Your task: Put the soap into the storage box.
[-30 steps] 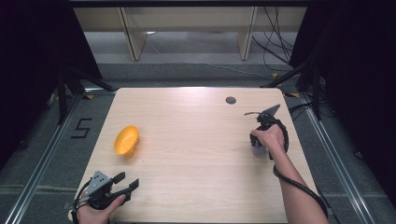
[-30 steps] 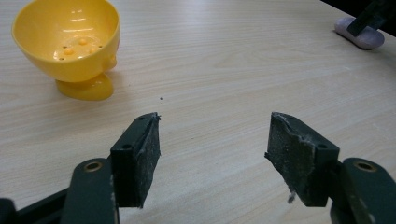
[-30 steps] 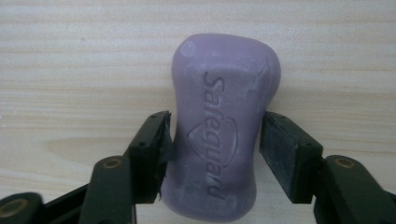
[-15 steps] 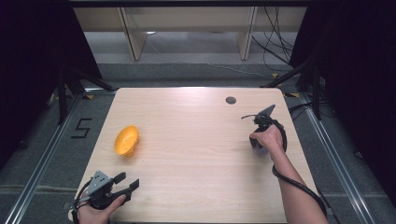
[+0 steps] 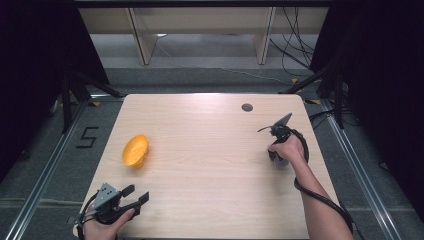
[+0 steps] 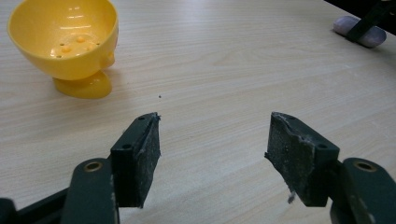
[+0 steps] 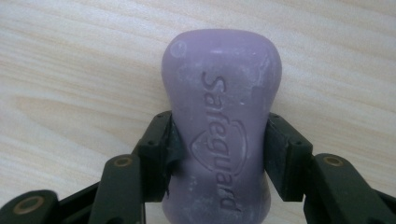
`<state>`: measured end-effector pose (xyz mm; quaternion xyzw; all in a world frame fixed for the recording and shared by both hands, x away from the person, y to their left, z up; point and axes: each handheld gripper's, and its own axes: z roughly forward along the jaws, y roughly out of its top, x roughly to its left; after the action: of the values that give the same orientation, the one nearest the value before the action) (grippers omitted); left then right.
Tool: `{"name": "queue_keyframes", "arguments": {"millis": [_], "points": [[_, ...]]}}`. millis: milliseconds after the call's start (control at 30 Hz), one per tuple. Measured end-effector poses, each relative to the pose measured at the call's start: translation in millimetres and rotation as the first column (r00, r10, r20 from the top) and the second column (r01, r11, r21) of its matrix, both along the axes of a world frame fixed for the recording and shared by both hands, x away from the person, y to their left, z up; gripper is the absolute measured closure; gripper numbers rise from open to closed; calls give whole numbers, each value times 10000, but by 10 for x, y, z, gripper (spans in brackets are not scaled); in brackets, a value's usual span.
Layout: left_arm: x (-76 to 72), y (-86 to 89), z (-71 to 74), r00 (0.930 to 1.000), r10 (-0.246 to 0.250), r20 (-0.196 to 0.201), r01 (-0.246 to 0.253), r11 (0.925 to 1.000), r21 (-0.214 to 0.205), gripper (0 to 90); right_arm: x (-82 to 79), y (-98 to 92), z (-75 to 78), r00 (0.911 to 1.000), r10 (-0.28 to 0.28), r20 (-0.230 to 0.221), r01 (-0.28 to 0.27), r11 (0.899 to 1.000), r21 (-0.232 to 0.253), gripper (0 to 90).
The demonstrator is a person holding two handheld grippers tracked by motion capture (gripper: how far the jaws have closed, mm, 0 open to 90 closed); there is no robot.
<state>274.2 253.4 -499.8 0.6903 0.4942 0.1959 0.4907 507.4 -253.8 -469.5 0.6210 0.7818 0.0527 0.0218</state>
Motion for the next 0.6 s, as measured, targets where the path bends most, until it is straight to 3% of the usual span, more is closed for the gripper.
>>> {"name": "queue_keyframes", "arguments": {"millis": [33,100,167,233,400,600], "points": [[0,2,0,10000,0,-10,0,10000,41,341,-5,-14,-2,9998,139,135,-141,9998,141,496],[4,4,-3,10000,-13,2,13,10000,42,341,-24,-10,16,9990,225,377,-219,9996,-160,497],[6,4,-4,10000,-24,13,24,10000,45,341,-35,-15,50,9987,325,381,-321,9994,-112,498],[5,3,-3,10000,-2,2,2,10000,44,341,-55,-31,56,9958,591,704,-584,9982,-114,498],[7,6,-6,10000,0,-7,0,10000,23,341,-89,-77,72,9930,1029,587,-1029,9947,-23,499],[0,10,0,9999,96,-72,-96,9999,76,341,-95,-129,36,9929,1048,558,-1052,9944,36,500]]}}
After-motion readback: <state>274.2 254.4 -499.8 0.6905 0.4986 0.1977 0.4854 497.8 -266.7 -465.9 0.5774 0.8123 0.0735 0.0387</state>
